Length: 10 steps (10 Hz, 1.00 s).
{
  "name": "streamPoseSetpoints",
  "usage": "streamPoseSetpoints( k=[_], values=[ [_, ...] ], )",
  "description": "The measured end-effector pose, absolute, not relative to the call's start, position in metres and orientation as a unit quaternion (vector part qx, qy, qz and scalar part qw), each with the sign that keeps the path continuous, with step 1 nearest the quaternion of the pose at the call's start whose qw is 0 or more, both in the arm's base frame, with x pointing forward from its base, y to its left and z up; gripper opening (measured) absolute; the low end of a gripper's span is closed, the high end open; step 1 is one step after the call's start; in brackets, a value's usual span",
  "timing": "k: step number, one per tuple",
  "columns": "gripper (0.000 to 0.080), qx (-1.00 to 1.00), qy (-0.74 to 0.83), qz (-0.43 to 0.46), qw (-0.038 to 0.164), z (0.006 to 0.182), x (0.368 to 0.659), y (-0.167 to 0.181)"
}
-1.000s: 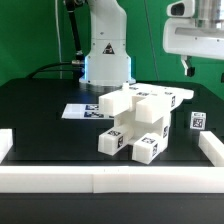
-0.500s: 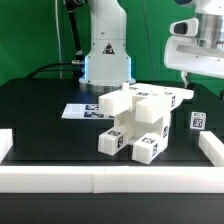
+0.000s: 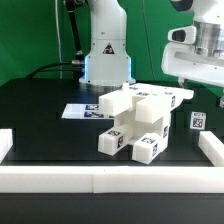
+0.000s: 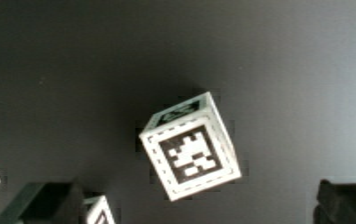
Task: Assemble chair
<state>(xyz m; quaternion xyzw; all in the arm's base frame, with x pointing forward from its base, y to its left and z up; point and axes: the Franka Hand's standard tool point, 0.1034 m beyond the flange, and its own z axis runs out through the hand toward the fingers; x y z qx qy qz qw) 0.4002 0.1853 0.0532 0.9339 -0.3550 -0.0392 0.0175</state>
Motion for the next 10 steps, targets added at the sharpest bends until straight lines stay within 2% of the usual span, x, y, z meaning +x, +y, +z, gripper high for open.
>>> streamPoseSetpoints(
  k=[10],
  values=[
    [0.0649,0.943,-0.329,-0.039,0.019,0.052,0.406,0.171]
  ],
)
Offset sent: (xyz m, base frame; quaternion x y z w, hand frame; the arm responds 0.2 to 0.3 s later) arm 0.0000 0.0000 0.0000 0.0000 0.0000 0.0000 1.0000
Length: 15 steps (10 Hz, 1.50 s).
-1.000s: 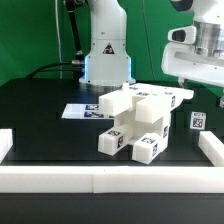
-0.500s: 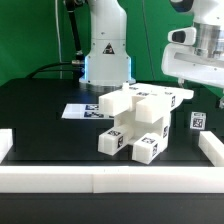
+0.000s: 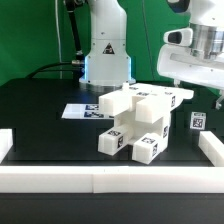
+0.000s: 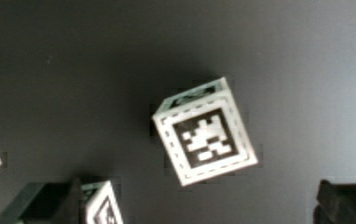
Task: Assemble chair
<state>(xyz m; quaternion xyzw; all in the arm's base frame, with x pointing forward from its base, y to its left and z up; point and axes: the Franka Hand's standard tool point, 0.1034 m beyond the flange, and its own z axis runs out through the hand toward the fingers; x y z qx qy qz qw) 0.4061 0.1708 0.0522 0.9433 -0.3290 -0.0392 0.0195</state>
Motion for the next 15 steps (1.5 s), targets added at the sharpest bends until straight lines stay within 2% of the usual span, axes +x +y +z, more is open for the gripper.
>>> streamPoseSetpoints(
  k=[8,15],
  values=[
    [0.0649,0.958,-0.287,-0.027,0.012,0.060,0.431,0.147],
    [0.0649,0.962,-0.272,-0.021,0.012,0.060,0.446,0.129]
  ],
)
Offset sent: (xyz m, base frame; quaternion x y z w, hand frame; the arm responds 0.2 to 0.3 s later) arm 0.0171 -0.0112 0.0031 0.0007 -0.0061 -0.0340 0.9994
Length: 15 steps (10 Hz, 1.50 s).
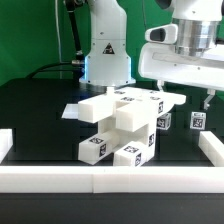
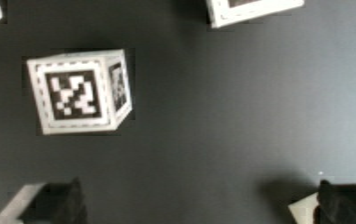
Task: Assemble chair
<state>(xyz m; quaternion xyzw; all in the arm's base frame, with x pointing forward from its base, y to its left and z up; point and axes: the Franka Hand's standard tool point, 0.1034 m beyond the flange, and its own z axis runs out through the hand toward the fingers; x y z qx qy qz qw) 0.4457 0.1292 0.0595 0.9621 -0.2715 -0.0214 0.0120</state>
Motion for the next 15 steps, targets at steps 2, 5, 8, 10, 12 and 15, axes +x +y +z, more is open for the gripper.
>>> streamPoseSetpoints(
  k=[2,5,8,10,12,15],
  values=[
    [0.0649,0.962,-0.271,-0.020,0.011,0.061,0.449,0.127],
    [0.0649,0.963,-0.269,-0.019,0.010,0.061,0.450,0.127],
    [0.0649,0.964,-0.266,-0.019,0.009,0.062,0.448,0.130],
    [0.0649,0.968,-0.249,-0.017,0.002,0.070,0.441,0.147],
    [0.0649,0.975,-0.220,-0.006,-0.005,0.072,0.431,0.171],
    [0.0649,0.975,-0.223,0.005,-0.016,0.068,0.427,0.176]
  ],
)
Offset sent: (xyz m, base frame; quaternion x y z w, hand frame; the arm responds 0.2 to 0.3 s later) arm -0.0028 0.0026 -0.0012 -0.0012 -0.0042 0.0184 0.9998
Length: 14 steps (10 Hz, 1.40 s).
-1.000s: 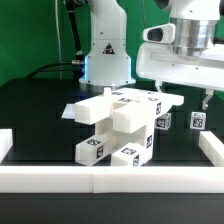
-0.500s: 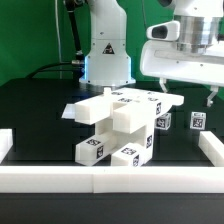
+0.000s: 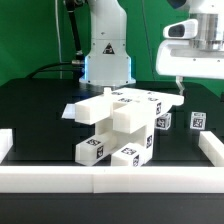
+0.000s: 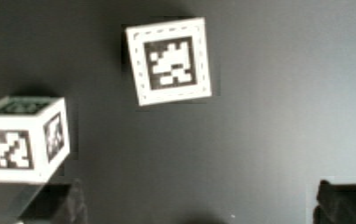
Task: Assemble chair
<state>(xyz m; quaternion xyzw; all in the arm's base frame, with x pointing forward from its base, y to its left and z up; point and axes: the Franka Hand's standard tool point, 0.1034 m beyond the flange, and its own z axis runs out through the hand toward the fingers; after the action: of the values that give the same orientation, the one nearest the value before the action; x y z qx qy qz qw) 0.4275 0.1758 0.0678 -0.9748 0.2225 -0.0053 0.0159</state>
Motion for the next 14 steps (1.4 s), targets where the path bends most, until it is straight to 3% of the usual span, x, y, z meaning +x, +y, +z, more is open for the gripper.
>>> streamPoseSetpoints(
  k=[6,14],
  values=[
    [0.0649,-0.982,0.183,-0.034,0.020,0.053,0.411,0.185],
    [0.0649,-0.987,0.160,-0.023,-0.003,0.019,0.392,0.190]
  ],
)
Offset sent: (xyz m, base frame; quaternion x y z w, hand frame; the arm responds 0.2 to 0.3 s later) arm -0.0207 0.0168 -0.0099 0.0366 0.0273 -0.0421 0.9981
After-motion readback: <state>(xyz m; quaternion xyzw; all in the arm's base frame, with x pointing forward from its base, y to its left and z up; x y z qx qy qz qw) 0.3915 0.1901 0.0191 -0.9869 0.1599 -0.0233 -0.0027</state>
